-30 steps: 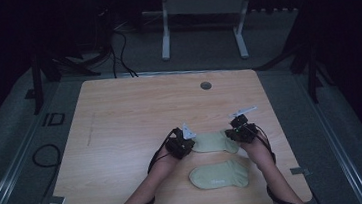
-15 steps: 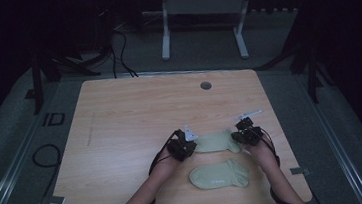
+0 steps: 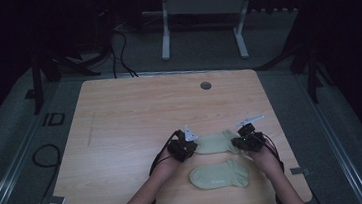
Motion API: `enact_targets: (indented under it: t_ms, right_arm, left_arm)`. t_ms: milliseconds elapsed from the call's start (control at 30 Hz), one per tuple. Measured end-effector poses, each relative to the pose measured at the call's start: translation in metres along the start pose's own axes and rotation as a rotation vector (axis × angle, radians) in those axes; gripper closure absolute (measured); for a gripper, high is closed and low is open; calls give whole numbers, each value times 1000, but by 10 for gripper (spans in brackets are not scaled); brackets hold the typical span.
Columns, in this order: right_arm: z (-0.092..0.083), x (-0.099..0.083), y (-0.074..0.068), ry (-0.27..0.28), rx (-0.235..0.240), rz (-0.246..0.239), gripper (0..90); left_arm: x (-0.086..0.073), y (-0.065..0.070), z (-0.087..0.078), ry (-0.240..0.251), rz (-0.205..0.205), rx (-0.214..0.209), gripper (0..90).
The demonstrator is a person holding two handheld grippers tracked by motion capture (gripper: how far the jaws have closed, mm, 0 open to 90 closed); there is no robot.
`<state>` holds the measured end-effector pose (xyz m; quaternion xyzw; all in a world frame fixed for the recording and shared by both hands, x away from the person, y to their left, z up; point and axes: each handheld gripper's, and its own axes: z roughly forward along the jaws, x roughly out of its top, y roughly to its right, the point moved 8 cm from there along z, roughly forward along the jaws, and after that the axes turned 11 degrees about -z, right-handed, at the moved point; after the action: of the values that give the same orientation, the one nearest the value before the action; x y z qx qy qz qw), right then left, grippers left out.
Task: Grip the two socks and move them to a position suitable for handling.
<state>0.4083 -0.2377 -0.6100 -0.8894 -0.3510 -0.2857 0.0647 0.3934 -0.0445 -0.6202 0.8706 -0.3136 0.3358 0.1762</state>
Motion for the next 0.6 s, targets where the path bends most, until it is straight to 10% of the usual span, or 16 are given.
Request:
enact_targets:
  t_ms: [333, 600]
  right_arm:
    - [-7, -12, 3, 16, -17, 7, 843]
    - [-30, -1, -9, 117, 59, -16, 614]
  left_arm:
    - [0, 5, -1, -9, 2, -9, 867]
    - [-1, 15, -26, -8, -70, -95, 548]
